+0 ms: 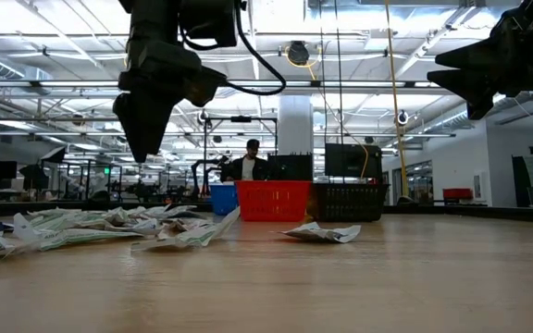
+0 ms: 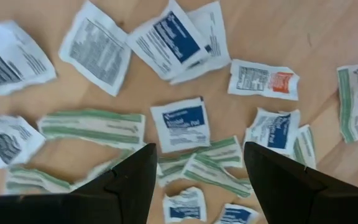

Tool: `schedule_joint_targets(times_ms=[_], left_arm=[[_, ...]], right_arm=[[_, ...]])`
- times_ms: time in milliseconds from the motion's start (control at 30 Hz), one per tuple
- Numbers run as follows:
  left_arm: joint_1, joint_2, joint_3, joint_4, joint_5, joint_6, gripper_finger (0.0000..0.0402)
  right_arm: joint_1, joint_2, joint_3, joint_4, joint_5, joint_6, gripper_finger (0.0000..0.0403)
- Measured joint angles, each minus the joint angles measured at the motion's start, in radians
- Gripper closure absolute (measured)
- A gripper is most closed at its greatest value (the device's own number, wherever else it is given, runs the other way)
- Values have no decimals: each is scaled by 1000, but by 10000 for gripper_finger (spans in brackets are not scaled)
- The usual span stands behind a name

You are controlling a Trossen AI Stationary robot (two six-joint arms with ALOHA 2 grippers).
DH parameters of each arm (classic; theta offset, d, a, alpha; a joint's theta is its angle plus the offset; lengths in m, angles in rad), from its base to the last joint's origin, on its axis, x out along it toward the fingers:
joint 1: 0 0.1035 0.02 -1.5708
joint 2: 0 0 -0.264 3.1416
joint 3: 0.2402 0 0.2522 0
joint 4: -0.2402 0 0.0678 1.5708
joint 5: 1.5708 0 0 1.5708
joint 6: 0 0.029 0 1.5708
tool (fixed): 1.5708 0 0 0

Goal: Pick & Place First Aid Supplies
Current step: Put the alcohol pad into the blue bin

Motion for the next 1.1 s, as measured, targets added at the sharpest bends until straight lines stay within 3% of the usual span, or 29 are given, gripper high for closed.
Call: schedule_joint_targets(times_ms=[433,767,933,1100], left_arm=[[-70,89,-39,83,14,-108,153],[-75,206,-39,105,-32,-132,160],[-74,227,-38,110,-32,-110,203],[-75,227,-37,112,-32,-92,286]], right_arm=[[0,0,0,0,0,0,248],[0,0,0,0,0,0,248],[0,0,0,0,1,0,248],[0,0,0,0,1,0,248]])
